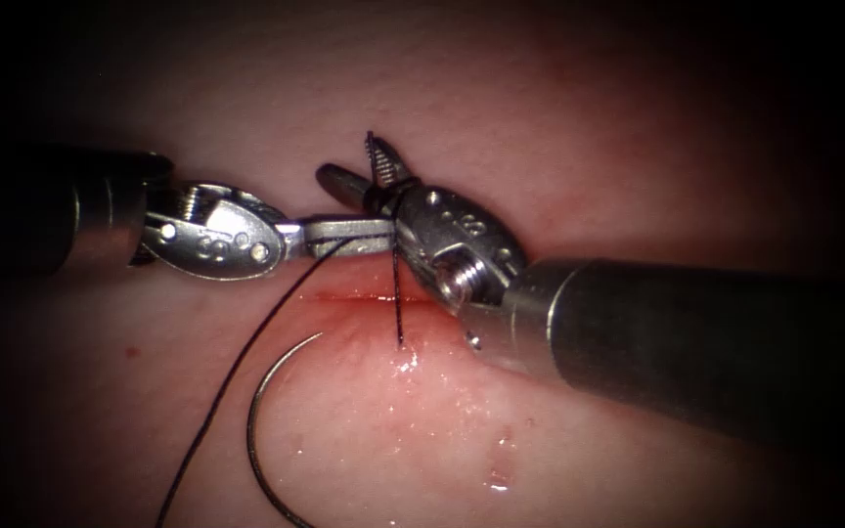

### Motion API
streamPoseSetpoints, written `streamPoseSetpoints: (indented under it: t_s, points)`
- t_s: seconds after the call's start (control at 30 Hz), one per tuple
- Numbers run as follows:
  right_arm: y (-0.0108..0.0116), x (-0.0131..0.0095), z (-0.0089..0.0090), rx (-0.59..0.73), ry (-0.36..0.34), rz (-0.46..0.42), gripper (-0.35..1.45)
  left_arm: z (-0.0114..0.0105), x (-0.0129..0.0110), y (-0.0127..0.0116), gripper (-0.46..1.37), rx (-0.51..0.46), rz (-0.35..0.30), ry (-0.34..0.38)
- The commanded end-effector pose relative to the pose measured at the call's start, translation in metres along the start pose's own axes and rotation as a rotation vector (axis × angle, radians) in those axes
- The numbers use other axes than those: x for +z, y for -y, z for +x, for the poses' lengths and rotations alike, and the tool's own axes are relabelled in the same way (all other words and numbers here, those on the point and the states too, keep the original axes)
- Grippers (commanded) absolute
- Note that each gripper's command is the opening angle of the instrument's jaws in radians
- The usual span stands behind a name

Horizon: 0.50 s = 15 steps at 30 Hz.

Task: Wound Closure
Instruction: Grasp the short tail of suture with the right hand

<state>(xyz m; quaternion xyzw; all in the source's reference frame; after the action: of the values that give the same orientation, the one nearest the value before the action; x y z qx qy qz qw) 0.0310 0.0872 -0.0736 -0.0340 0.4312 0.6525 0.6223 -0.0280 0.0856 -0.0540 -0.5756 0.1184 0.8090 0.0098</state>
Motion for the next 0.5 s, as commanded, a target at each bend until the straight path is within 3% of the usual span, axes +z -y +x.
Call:
streamPoseSetpoints:
  t_s: [0.03,0.5]
  points:
    - [0.0002,-0.0003,0.0002,0.004,0.004,-0.011,-0.35,0.0000,0.0000,-0.0001,-0.35,0.000,-0.006,0.001]
    - [0.0005,-0.0014,-0.0003,-0.030,0.064,-0.007,-0.35,-0.0002,-0.0003,-0.0009,-0.35,-0.006,-0.007,-0.001]
